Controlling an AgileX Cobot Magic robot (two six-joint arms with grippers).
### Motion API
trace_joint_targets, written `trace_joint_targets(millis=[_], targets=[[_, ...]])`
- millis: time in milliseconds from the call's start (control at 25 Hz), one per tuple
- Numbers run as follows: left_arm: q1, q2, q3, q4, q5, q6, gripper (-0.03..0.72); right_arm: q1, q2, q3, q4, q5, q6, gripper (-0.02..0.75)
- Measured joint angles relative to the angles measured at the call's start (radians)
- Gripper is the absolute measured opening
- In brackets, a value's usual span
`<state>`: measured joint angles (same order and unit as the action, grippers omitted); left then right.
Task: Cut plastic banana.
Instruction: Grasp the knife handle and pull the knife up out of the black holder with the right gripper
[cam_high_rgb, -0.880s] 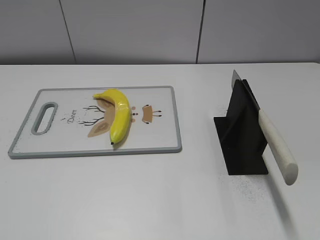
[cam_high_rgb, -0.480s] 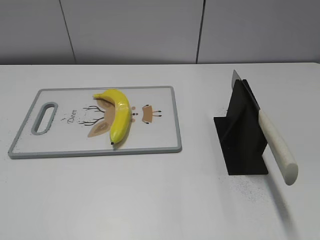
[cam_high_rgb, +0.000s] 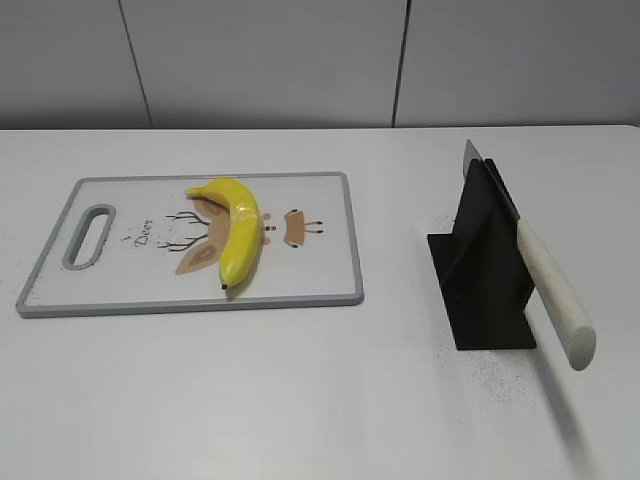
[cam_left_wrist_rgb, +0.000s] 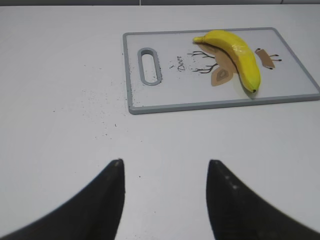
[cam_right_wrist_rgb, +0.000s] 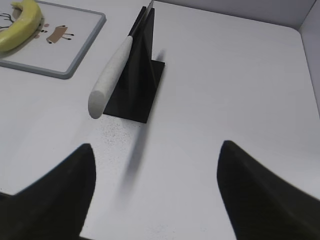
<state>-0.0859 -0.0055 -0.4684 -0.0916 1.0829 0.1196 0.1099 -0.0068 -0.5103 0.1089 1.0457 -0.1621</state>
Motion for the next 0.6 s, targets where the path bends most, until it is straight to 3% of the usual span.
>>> trace_joint_targets(millis=[600], targets=[[0.0, 0.0, 0.0, 0.0, 0.0, 0.0, 0.506, 0.0, 0.012, -0.005, 0.019, -0.011, 0.0, 0.56]])
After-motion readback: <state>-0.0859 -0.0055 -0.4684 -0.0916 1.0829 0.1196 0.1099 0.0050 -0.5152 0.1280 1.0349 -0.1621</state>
